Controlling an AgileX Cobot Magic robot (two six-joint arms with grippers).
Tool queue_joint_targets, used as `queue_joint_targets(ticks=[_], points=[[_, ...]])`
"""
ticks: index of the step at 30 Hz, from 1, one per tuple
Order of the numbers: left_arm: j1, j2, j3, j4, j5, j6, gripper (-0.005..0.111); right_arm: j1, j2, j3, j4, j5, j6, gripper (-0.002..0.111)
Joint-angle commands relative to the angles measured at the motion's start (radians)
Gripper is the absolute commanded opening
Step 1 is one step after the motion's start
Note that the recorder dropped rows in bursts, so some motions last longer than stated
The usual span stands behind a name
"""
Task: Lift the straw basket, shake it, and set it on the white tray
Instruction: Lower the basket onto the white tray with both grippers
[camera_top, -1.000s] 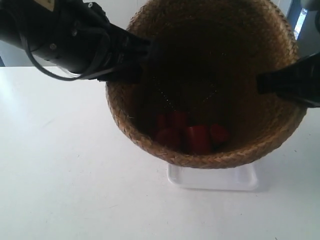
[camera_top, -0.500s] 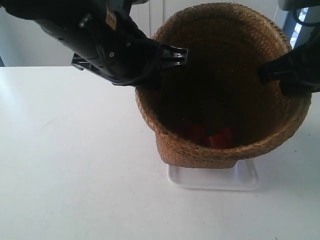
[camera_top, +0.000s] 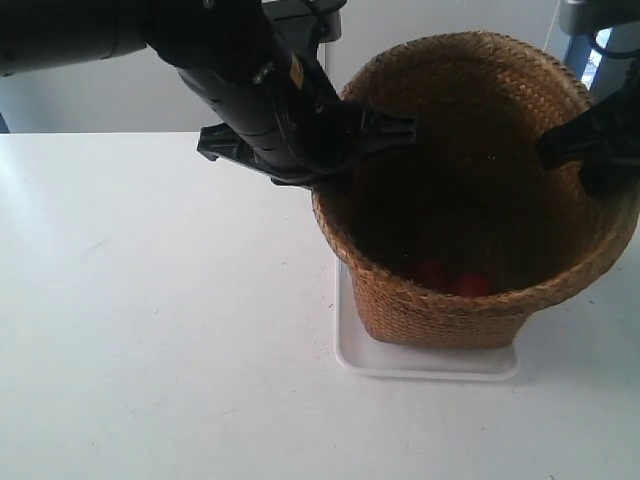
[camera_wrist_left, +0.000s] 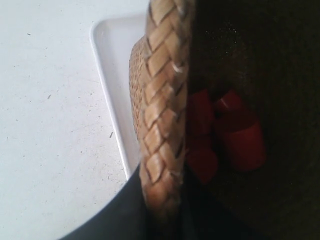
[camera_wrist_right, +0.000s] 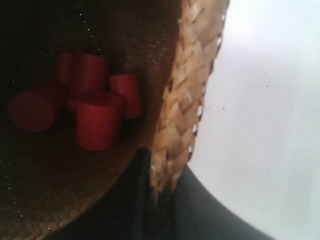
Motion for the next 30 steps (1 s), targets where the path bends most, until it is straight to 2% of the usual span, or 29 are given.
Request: queue_joint_targets(ticks=[1,13,16,18,21,25,28,30], points=[[-0.003,0.005,-0.014,0.019,-0.004,0.019,0.0,-0.003,0.046,-0.013,0.014,-0.012,-0.039,0.0],[0.007,0.014,-0.014,0.053,-0.019,-0.008,0.0,-0.003,0.081,-0.013,0.02,-0.104,-0.044,0.0],[0.007,0.014,-0.014,0.053,-0.035,-0.013,0.0,-0.003,0.081,-0.013,0.02,-0.102,-0.052,0.007],[0.007,0.014,-0.014,0.053,-0.037,-0.013,0.002,-0.003,0.081,-0.013,0.02,-0.102,-0.052,0.016],[0.007,0.014,-0.014,0.05,-0.03,-0.013,0.016,-0.003,0.081,-0.013,0.02,-0.106,-0.052,0.037],[0.007,0.014,-0.014,0.05,-0.012,-0.011,0.051,-0.003,0.081,-0.013,0.02,-0.109,-0.052,0.061],[0.007,0.014,-0.014,0.052,-0.005,-0.011,0.071,-0.003,0.081,-0.013,0.02,-0.109,-0.05,0.067],[0.007,0.014,-0.014,0.054,-0.005,-0.007,0.077,-0.003,0.081,-0.013,0.02,-0.112,-0.05,0.067]])
